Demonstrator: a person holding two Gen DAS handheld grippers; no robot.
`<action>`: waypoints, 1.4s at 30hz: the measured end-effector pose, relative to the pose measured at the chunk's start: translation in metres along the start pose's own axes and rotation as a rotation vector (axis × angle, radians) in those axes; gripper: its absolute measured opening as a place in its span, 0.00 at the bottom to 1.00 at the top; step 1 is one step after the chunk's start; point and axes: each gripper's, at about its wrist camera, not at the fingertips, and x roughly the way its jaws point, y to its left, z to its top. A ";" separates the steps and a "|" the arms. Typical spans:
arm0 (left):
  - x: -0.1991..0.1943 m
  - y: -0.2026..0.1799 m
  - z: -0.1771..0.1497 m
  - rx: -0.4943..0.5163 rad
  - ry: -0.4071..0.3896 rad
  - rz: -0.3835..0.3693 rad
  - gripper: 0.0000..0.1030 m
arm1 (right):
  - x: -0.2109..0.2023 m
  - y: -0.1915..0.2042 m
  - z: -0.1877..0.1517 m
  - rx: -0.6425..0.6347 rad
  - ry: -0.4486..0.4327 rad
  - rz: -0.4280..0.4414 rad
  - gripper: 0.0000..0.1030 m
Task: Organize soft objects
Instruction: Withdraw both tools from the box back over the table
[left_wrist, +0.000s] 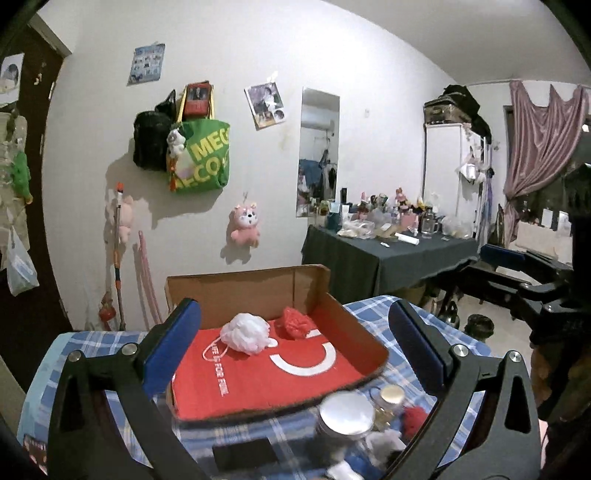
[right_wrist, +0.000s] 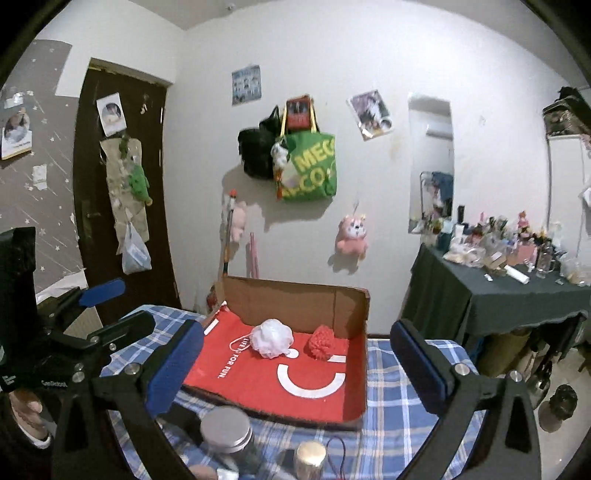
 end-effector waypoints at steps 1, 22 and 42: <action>-0.009 -0.004 -0.005 0.002 -0.017 0.008 1.00 | -0.008 0.002 -0.004 -0.001 -0.011 -0.004 1.00; -0.062 -0.036 -0.124 -0.056 0.037 0.053 1.00 | -0.092 0.050 -0.152 -0.019 -0.083 -0.148 1.00; -0.017 -0.024 -0.202 -0.156 0.297 0.054 1.00 | -0.052 0.041 -0.239 0.091 0.108 -0.140 1.00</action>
